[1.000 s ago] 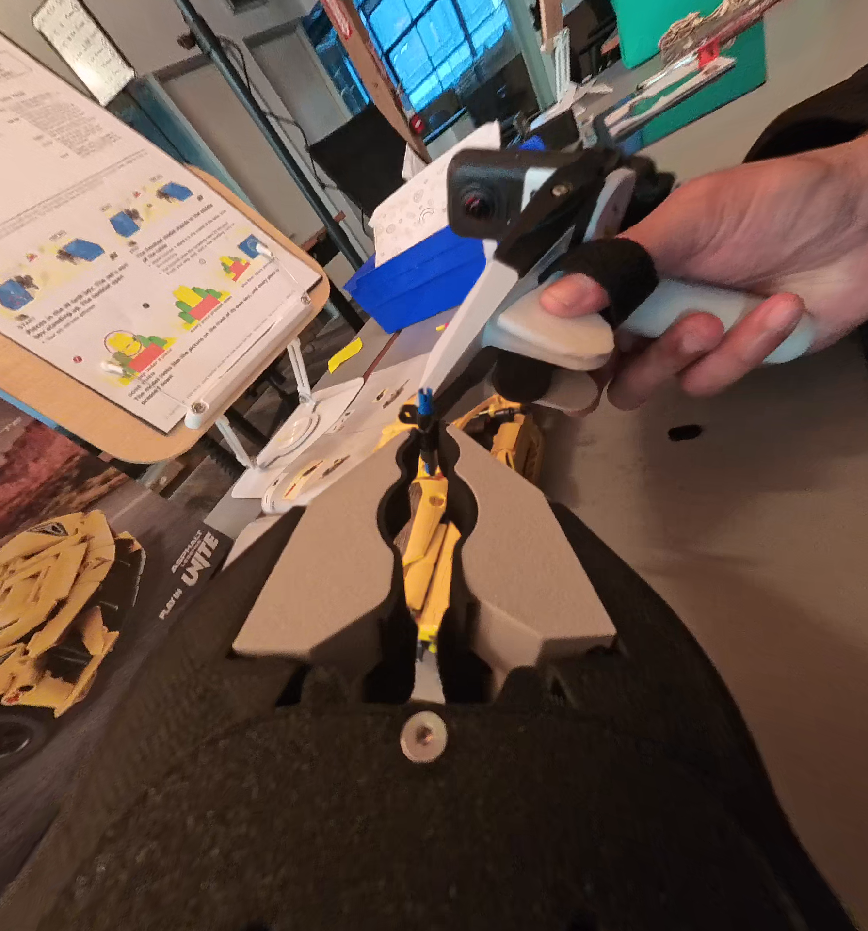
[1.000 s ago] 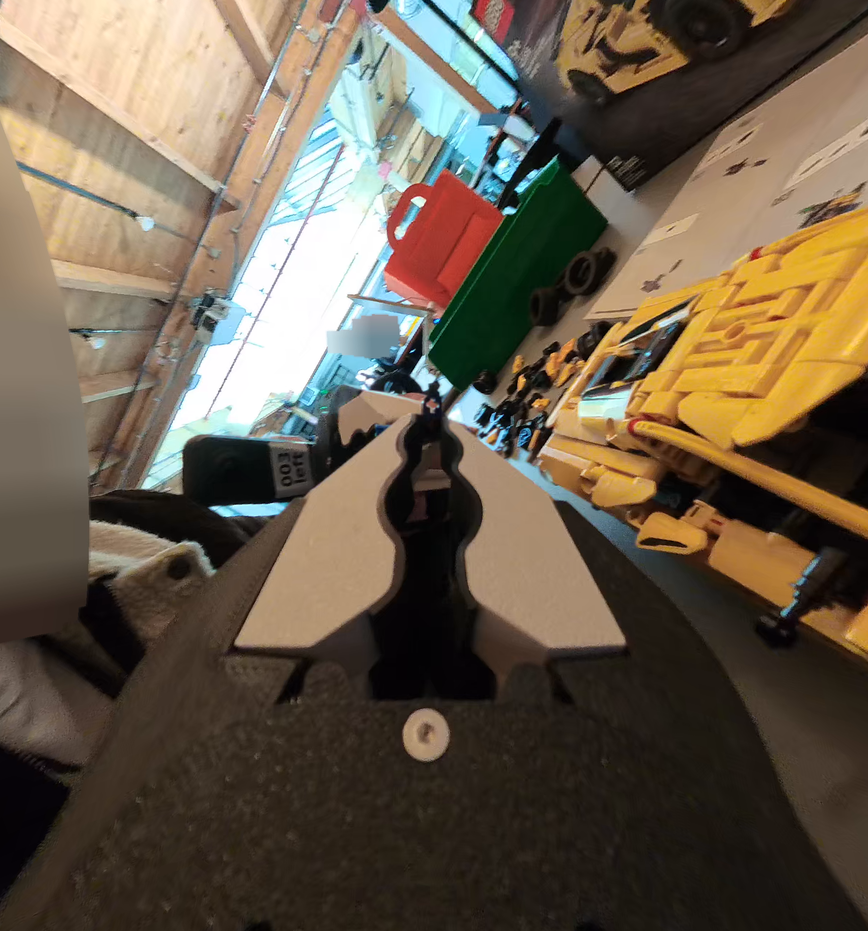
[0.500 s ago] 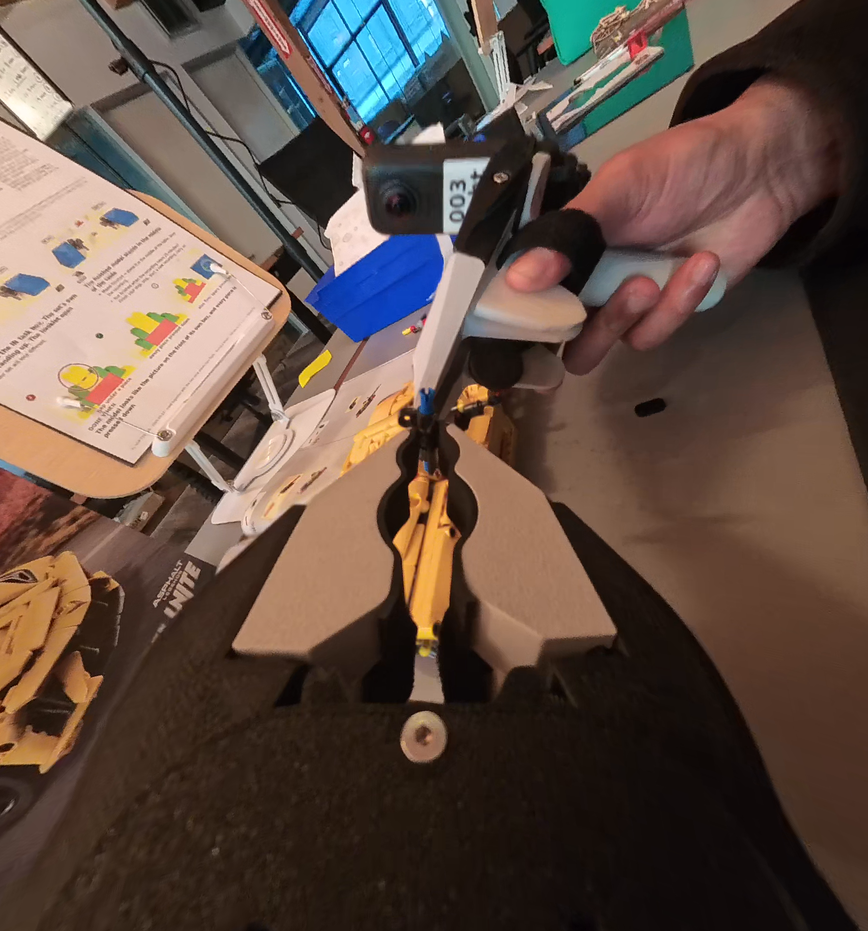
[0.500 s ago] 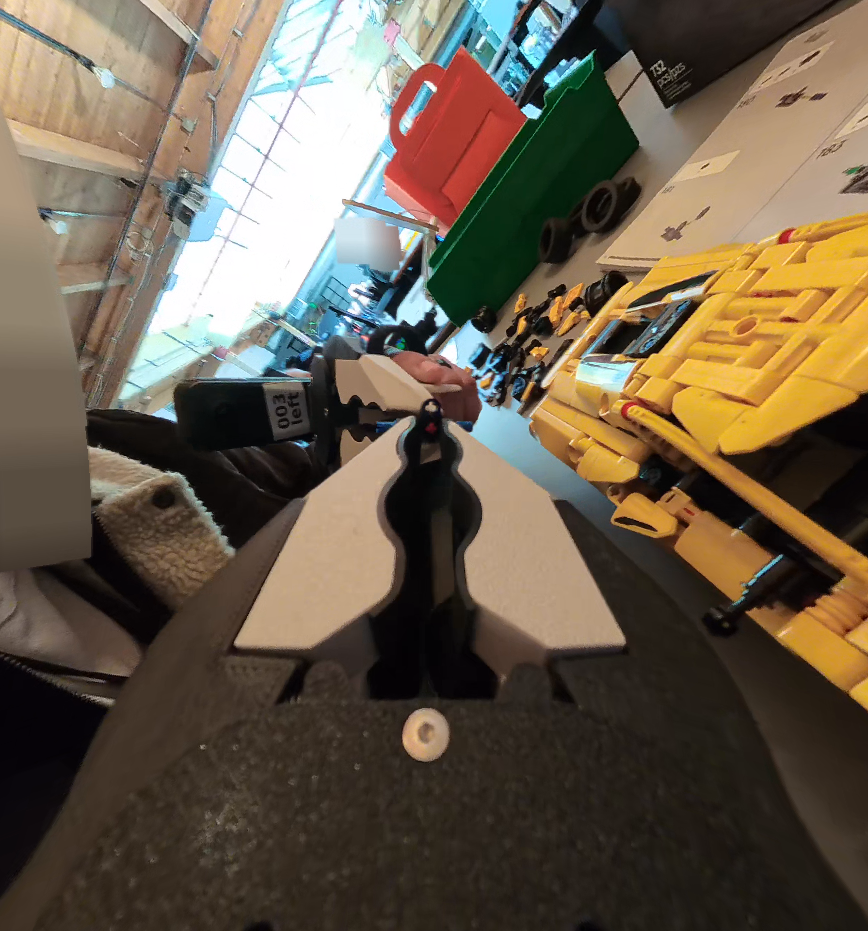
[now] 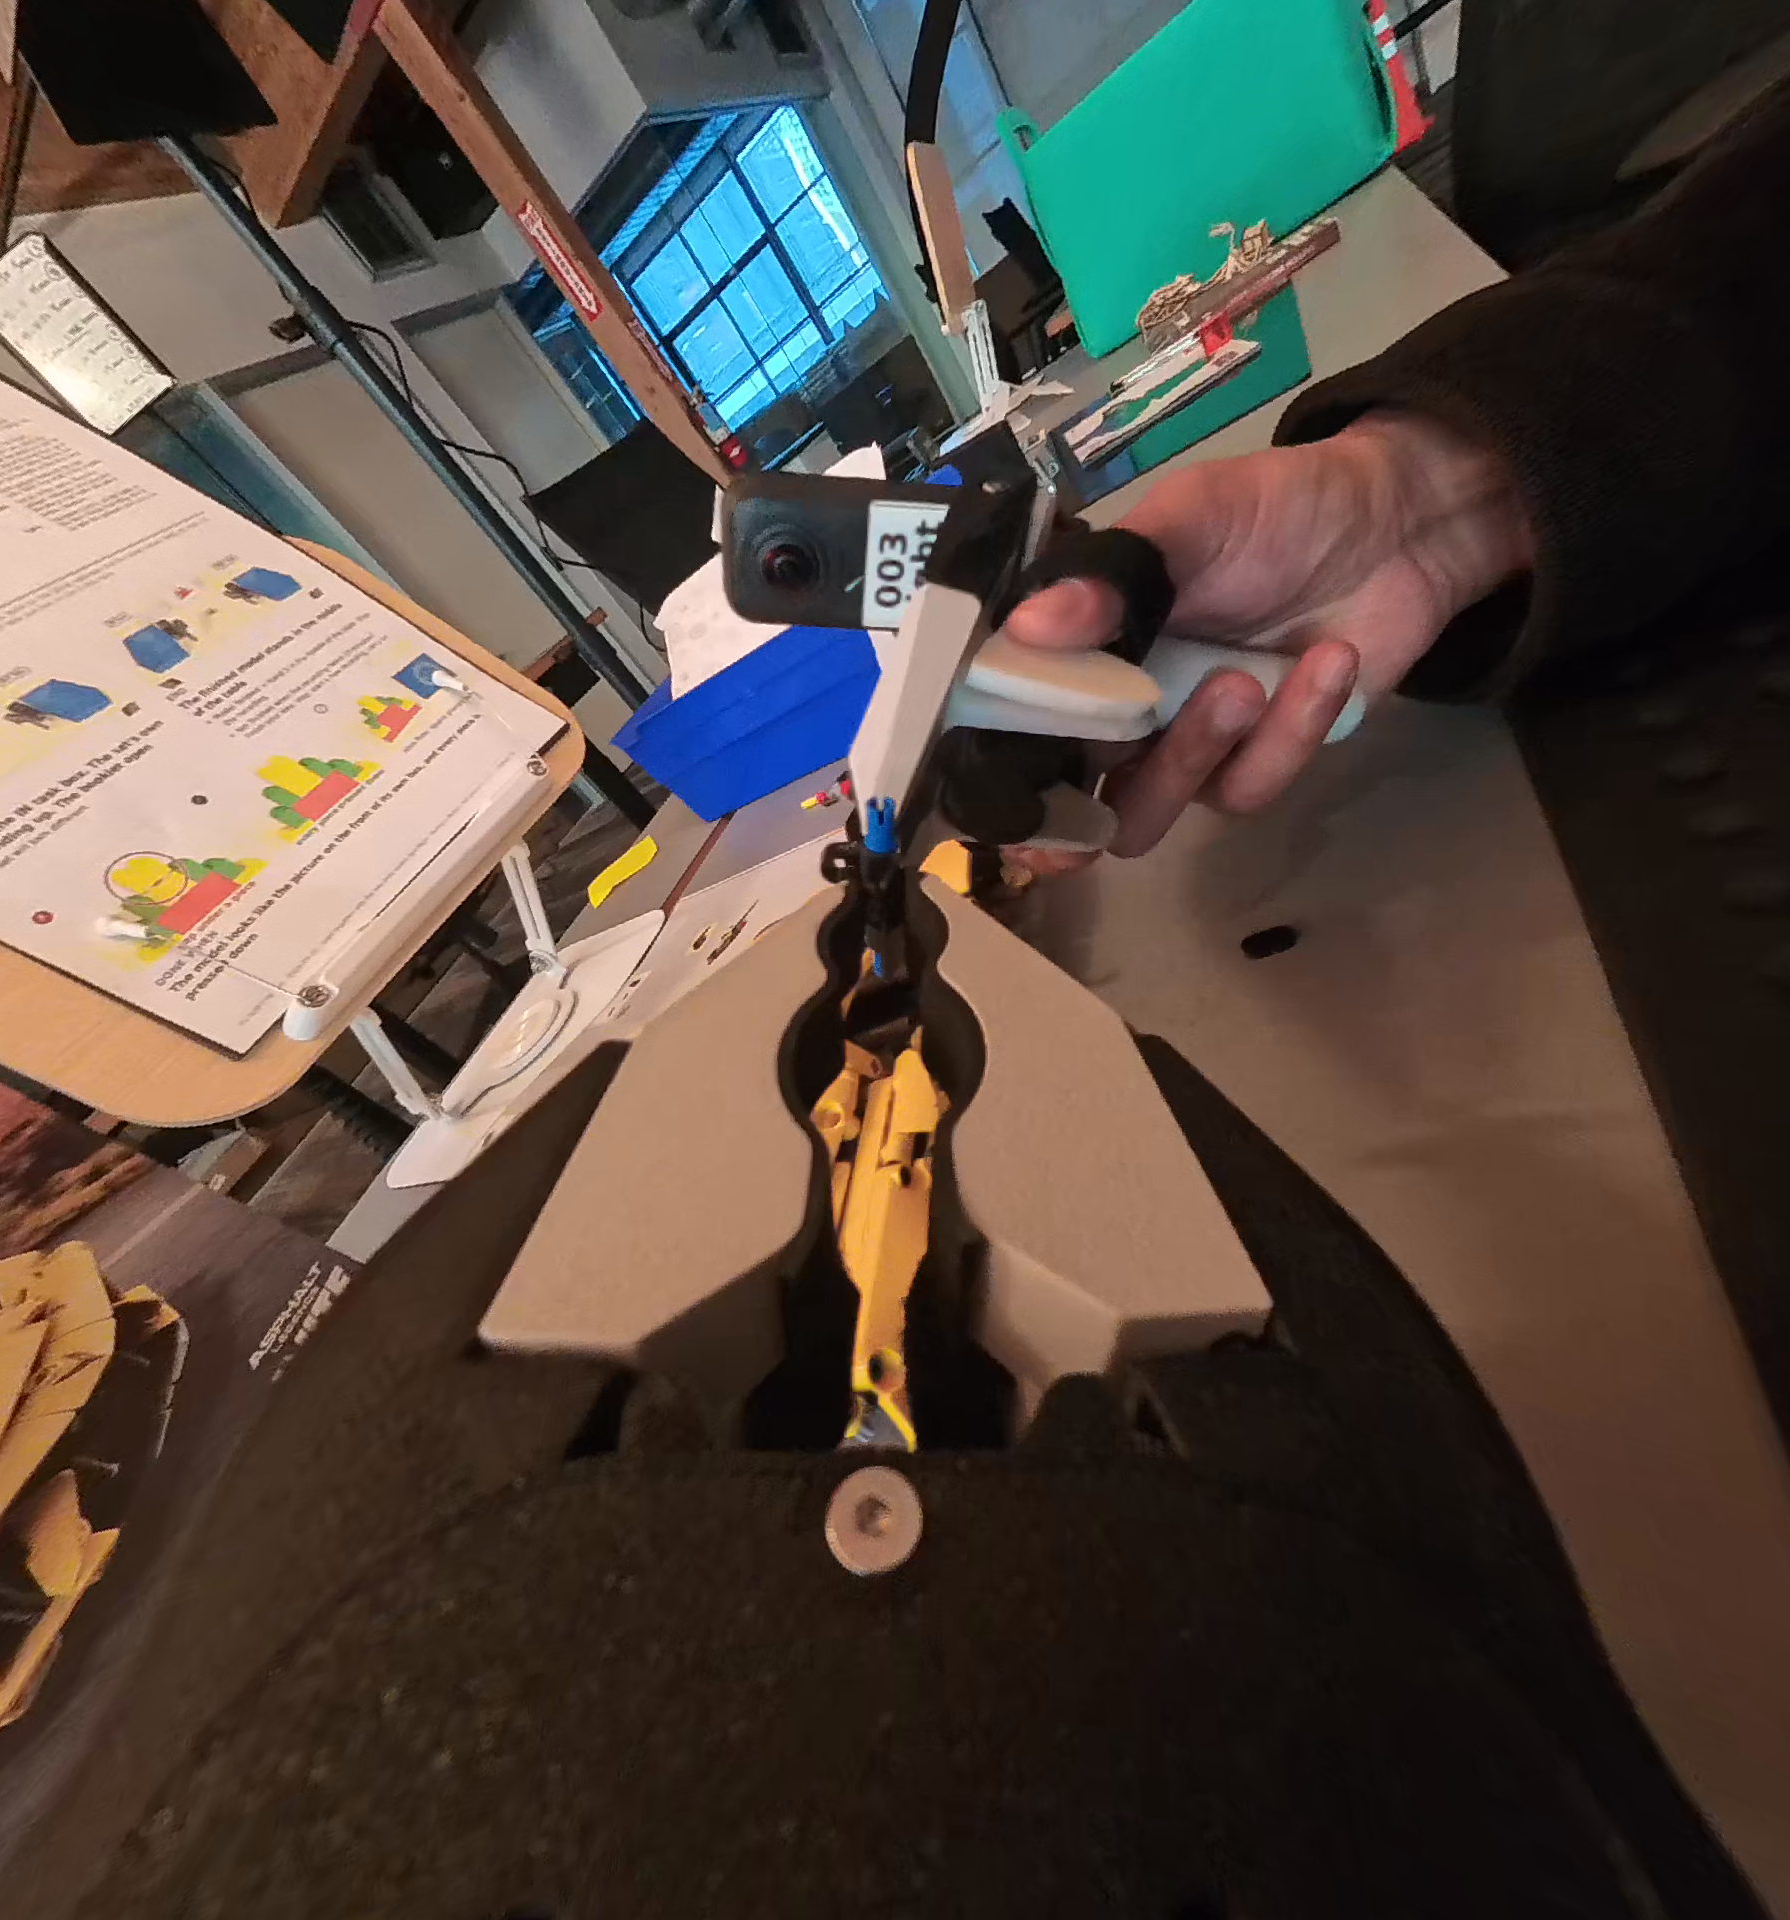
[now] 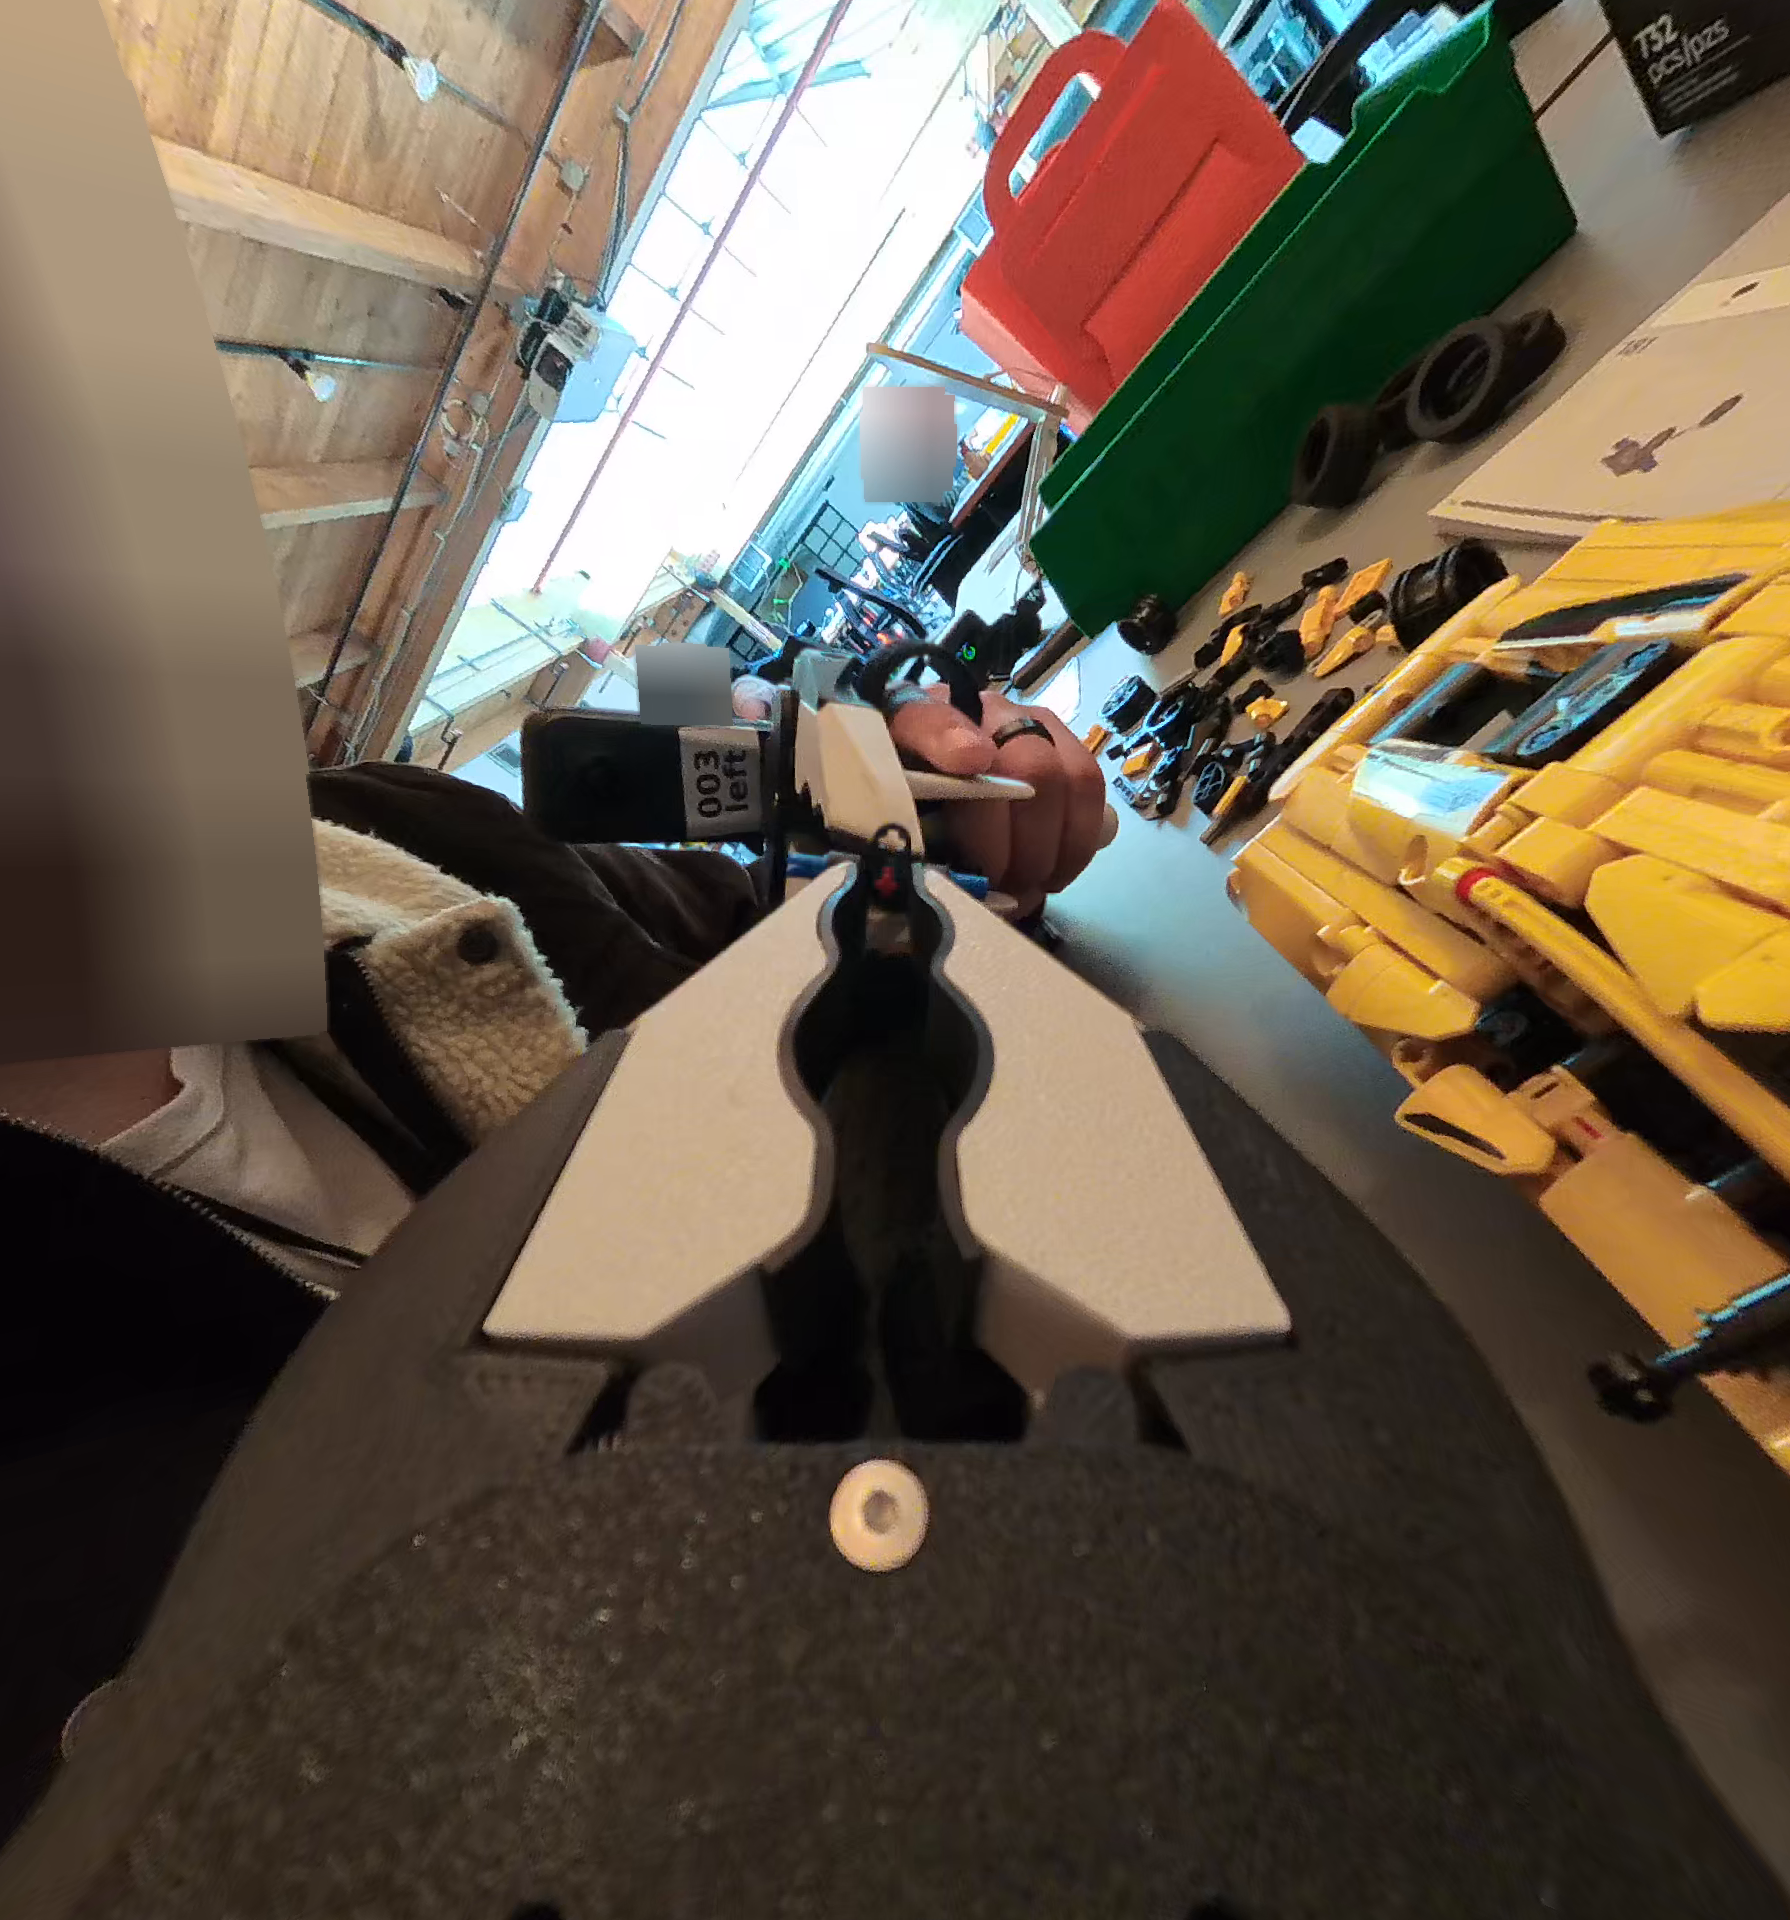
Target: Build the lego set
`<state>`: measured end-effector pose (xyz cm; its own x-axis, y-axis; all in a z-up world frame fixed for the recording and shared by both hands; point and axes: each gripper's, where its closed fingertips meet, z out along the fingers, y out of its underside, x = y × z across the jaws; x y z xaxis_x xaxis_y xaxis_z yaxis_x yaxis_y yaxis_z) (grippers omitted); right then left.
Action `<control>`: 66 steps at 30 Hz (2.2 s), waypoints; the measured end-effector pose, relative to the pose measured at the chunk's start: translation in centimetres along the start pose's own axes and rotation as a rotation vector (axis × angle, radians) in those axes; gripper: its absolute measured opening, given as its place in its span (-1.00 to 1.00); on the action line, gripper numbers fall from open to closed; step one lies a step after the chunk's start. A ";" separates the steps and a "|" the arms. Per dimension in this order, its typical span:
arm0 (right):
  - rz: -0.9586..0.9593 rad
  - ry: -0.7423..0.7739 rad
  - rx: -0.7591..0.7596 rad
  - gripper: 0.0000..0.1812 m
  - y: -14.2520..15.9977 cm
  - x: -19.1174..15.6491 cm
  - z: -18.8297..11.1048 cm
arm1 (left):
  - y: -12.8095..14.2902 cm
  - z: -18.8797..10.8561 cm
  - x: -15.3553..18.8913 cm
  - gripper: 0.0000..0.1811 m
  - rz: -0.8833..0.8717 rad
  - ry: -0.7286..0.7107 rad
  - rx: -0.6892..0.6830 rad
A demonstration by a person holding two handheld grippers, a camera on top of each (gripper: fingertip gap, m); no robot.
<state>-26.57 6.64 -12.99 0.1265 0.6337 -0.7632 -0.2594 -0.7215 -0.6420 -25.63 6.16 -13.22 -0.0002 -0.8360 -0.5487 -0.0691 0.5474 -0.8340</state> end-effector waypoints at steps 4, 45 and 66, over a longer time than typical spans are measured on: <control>0.010 0.011 -0.028 -0.93 0.6 0.2 -0.2 | 0.2 0.1 0.4 -0.94 0.027 0.014 -0.018; 0.106 0.018 -0.025 -0.93 0.6 1.1 -0.3 | 1.1 0.2 0.4 -0.94 0.081 -0.008 -0.097; 0.088 -0.018 -0.017 -0.94 0.3 0.1 -0.2 | 0.2 0.0 0.3 -0.94 0.051 -0.015 -0.048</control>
<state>-26.47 6.44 -13.33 0.0868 0.5724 -0.8154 -0.2521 -0.7792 -0.5739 -25.62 6.04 -13.51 0.0104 -0.8064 -0.5913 -0.1174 0.5863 -0.8015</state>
